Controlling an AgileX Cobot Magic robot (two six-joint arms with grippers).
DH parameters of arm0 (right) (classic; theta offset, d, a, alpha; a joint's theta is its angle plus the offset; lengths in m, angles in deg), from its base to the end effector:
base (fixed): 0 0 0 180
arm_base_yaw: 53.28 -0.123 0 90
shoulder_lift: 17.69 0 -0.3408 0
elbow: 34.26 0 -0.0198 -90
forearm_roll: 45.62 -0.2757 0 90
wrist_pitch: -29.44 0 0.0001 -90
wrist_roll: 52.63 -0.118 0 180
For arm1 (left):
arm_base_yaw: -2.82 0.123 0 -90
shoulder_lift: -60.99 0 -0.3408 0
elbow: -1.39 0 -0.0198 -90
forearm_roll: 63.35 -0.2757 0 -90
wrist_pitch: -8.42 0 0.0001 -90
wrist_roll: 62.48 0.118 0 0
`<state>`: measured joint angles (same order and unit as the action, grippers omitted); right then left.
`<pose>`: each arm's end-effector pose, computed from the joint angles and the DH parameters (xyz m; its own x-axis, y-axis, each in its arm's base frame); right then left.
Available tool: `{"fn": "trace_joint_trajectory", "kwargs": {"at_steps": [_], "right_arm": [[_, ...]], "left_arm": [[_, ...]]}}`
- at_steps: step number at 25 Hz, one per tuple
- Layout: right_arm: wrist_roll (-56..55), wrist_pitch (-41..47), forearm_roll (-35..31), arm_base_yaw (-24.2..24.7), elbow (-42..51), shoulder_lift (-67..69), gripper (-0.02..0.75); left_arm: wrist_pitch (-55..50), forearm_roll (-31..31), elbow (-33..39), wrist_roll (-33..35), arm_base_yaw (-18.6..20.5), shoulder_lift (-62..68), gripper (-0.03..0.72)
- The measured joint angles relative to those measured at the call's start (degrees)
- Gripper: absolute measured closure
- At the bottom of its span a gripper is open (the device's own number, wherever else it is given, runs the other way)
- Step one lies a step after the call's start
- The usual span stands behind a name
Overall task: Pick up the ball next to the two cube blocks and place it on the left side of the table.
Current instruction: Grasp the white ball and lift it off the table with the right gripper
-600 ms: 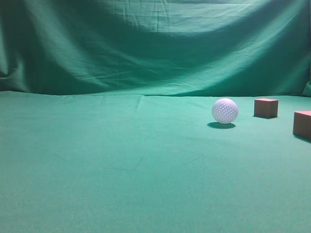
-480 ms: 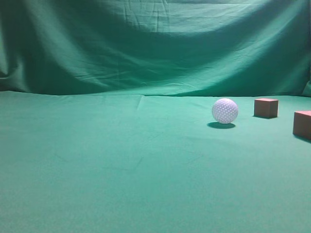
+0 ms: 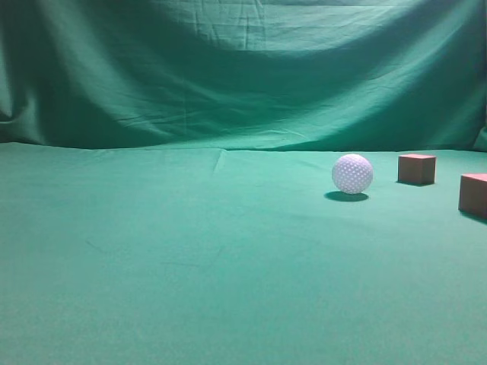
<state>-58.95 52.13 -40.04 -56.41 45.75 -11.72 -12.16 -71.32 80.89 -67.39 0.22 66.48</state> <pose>0.0466 -0.0019 0.1599 -0.3184 0.0030 -0.9480 -0.0126 0.9999 0.0074 0.0475 0.0036 0.1680 -0.2649 0.0566 -0.9626 0.0102 0.9984 0.0559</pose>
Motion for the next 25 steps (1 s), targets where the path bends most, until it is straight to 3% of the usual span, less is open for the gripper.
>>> {"fn": "trace_joint_trajectory", "kwargs": {"at_steps": [7,10,13,15,18,25], "right_arm": [[-0.5,-3.07,-0.17,0.09,0.12,0.0,0.738],[-2.15,-12.19,-7.58,0.09,0.12,0.0,0.738],[-2.97,-23.62,-9.98,-0.03,0.12,0.0,0.738],[-3.08,-26.05,-9.91,-0.76,-0.42,0.0,0.738],[-2.62,-20.67,-9.67,-2.72,-7.08,2.64,0.738],[-0.58,-1.17,-9.92,-4.97,-25.84,24.31,0.738]], "left_arm": [[0.0,0.0,0.0,0.0,0.0,0.0,0.688],[0.0,0.0,0.0,0.0,0.0,0.0,0.688],[0.0,0.0,0.0,0.0,0.0,0.0,0.688],[0.0,0.0,0.0,0.0,0.0,0.0,0.688],[0.0,0.0,0.0,0.0,0.0,0.0,0.688],[0.0,0.0,0.0,0.0,0.0,0.0,0.688]]}}
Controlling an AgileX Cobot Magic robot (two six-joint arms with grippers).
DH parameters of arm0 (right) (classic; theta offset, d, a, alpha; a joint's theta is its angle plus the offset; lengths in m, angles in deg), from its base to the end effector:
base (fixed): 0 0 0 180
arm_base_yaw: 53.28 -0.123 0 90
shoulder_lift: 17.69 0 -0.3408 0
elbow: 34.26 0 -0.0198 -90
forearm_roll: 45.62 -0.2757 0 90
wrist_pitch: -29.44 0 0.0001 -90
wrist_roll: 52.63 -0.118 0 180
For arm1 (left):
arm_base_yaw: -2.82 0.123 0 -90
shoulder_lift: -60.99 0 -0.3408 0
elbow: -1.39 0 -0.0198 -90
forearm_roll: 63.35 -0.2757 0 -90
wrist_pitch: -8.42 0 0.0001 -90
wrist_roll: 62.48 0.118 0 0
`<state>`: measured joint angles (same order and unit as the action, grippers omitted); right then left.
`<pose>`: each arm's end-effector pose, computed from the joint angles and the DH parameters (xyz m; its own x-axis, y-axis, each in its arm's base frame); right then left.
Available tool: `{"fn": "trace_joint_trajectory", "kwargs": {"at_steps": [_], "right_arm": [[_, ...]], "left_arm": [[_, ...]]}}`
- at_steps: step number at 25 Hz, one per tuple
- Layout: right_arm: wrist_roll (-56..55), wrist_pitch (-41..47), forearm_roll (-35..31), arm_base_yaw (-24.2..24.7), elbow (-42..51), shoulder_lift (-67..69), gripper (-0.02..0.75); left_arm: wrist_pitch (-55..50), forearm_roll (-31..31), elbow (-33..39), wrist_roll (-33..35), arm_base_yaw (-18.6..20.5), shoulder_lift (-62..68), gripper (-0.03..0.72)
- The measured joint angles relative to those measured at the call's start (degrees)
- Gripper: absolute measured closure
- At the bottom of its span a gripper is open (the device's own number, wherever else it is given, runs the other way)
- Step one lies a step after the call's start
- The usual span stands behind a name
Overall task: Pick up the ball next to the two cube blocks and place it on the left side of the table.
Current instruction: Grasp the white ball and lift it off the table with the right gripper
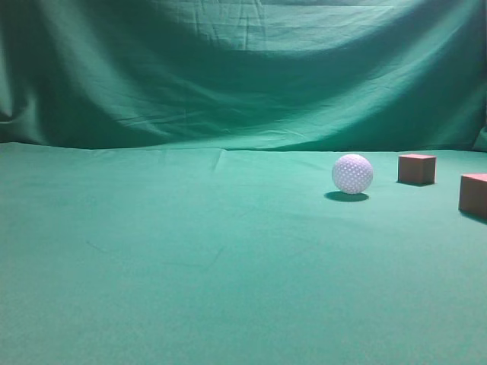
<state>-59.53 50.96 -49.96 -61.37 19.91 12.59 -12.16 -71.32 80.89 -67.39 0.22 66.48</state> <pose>0.0902 0.0161 0.3088 -0.2982 0.1492 -0.9428 -0.1126 0.9753 0.1900 0.0475 0.0036 0.1680 -0.2649 0.0566 -0.9626 0.0102 0.9984 0.0559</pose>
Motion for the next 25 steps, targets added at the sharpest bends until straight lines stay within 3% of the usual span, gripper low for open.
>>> {"fn": "trace_joint_trajectory", "kwargs": {"at_steps": [5,9,15,18,19,20,25], "right_arm": [[11.55,13.41,-4.27,-0.62,-11.31,17.04,0.738],[21.2,23.11,-9.39,-4.44,-21.22,31.6,0.738],[22.81,20.44,-8.0,-13.84,-28.81,48.57,0.738],[22.83,18.58,-7.89,-15.77,-32.02,56.52,0.738],[22.83,18.3,-7.89,-15.82,-33.2,59.23,0.69],[22.92,18.01,-7.89,-15.82,-34.39,61.41,0.69],[23.34,17.59,-8.1,-15.82,-39.3,71.79,0.293]], "left_arm": [[0.0,0.0,0.0,0.0,0.0,0.0,0.688],[0.0,0.0,0.0,0.0,0.0,0.0,0.688],[0.0,0.0,0.0,0.0,0.0,0.0,0.688],[0.0,0.0,0.0,0.0,0.0,0.0,0.688],[0.0,0.0,0.0,0.0,0.0,0.0,0.688],[0.0,0.0,0.0,0.0,0.0,0.0,0.688],[0.0,0.0,0.0,0.0,0.0,0.0,0.688]]}}
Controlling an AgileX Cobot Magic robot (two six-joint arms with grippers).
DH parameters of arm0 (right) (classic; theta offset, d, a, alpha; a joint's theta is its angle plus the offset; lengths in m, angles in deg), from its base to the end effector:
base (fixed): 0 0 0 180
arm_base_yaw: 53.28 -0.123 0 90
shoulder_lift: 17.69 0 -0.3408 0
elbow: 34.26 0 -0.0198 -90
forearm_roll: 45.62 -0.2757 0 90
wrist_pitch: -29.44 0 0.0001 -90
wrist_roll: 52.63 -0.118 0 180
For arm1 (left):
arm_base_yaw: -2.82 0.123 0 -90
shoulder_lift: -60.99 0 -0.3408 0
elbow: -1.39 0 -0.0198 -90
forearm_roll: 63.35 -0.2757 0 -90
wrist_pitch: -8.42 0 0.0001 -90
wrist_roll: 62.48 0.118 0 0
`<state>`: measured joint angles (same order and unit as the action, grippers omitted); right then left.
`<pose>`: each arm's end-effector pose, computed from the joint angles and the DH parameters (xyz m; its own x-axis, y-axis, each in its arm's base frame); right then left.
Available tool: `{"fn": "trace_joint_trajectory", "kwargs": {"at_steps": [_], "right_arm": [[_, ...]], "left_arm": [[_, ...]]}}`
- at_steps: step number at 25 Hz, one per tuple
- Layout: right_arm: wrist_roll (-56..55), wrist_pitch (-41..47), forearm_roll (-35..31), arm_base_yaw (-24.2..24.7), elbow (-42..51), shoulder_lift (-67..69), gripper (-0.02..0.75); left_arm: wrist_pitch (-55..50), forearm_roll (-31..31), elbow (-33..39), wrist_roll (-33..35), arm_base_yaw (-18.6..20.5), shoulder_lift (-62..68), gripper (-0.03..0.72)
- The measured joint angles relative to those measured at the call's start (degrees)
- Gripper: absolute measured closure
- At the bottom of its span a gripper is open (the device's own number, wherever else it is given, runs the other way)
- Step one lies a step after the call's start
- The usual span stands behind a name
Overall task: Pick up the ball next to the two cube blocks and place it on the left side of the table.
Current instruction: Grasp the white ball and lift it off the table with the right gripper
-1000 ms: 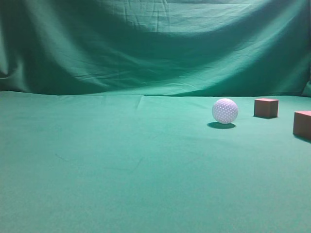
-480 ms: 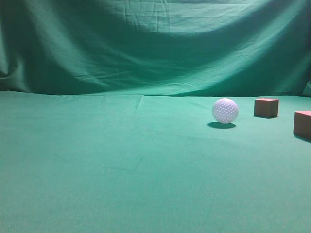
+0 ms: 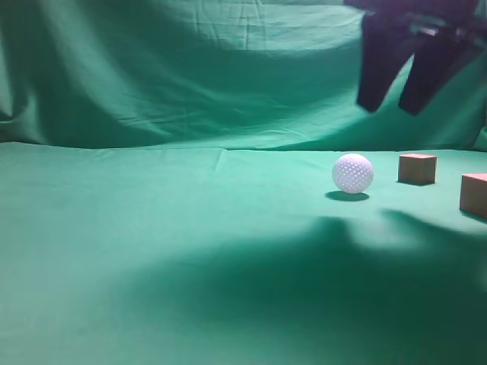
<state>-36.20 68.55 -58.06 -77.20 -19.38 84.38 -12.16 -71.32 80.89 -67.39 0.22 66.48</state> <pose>0.3359 0.1666 0.2426 -0.7724 -0.4694 -0.4279 -0.5475 0.8335 0.0740 0.0475 0.0036 0.1680 -0.2649 0.0566 -0.9626 0.0102 0.9984 0.0559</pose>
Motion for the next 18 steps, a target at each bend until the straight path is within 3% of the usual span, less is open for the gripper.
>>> {"fn": "trace_joint_trajectory", "kwargs": {"at_steps": [2,4,9,10,16,18], "right_arm": [[0.28,-0.64,-1.24,0.0,-1.91,2.92,0.155],[0.38,-1.09,-2.31,0.0,-3.5,5.75,0.083],[1.01,-1.47,-4.13,0.0,-6.43,11.59,0.094],[1.06,-1.47,-4.28,0.0,-6.75,12.69,0.164],[2.92,-1.88,-4.35,0.0,-8.13,15.98,0.393],[3.01,-1.88,-4.46,0.0,-8.26,15.98,0.415]], "left_arm": [[0.0,0.0,0.0,0.0,0.0,0.0,0.688],[0.0,0.0,0.0,0.0,0.0,0.0,0.688],[0.0,0.0,0.0,0.0,0.0,0.0,0.688],[0.0,0.0,0.0,0.0,0.0,0.0,0.688],[0.0,0.0,0.0,0.0,0.0,0.0,0.688],[0.0,0.0,0.0,0.0,0.0,0.0,0.688]]}}
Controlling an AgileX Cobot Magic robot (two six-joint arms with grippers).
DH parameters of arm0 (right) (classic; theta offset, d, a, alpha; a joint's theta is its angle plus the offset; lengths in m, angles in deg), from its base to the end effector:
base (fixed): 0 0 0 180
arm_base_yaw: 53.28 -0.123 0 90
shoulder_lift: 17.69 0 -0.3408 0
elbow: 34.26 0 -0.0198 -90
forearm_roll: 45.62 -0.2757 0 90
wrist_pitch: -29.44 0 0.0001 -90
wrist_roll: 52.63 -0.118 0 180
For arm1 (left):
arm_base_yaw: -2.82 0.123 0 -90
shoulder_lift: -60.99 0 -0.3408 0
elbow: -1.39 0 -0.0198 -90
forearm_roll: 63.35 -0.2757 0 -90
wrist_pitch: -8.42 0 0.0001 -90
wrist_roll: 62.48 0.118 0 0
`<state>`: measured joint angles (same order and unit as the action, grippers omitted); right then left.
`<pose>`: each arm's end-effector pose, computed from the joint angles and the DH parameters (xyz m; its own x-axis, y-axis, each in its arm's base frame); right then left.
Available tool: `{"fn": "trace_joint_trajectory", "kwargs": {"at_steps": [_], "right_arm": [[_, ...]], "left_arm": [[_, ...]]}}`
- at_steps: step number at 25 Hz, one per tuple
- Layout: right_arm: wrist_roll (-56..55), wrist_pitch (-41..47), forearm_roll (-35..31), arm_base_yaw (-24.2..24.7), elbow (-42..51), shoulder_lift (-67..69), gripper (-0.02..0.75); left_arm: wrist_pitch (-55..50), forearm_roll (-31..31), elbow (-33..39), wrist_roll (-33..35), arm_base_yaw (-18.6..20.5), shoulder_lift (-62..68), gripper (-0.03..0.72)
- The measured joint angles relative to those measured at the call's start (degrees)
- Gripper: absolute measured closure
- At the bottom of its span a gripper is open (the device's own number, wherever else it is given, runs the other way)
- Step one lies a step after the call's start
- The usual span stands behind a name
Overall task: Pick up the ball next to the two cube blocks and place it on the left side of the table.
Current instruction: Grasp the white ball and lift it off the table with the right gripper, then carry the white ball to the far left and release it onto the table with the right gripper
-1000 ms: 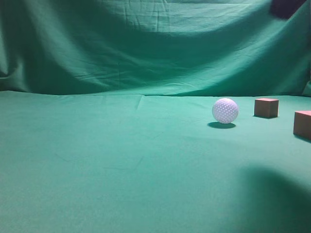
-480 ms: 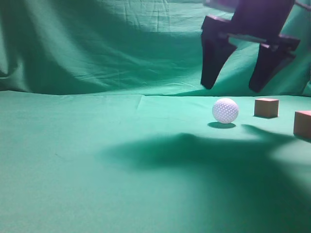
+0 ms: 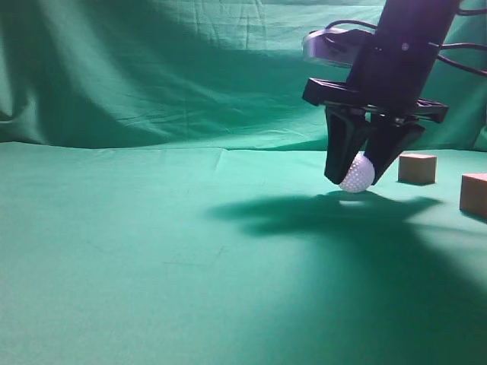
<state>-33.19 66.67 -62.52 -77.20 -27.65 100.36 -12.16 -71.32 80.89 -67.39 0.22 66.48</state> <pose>0.3907 0.1960 0.1736 -0.8121 -0.4698 -0.3460 -0.5378 0.8328 0.1314 0.0475 0.0036 0.1680 -0.2649 0.0566 -0.9626 0.0102 0.9984 0.0559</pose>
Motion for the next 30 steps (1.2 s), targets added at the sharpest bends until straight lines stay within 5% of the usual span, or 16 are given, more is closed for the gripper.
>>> {"fn": "trace_joint_trajectory", "kwargs": {"at_steps": [5,10,18,30], "right_arm": [[0.0,3.27,-2.1,-0.13,-4.35,0.1,0.415],[8.51,5.69,-13.62,-3.78,-15.21,0.1,0.415],[18.66,-11.64,-21.46,-18.9,-30.89,7.45,0.415],[20.45,-23.99,-23.67,-29.05,-53.62,33.56,0.415]], "left_arm": [[0.0,0.0,0.0,0.0,0.0,0.0,0.688],[0.0,0.0,0.0,0.0,0.0,0.0,0.688],[0.0,0.0,0.0,0.0,0.0,0.0,0.688],[0.0,0.0,0.0,0.0,0.0,0.0,0.688]]}}
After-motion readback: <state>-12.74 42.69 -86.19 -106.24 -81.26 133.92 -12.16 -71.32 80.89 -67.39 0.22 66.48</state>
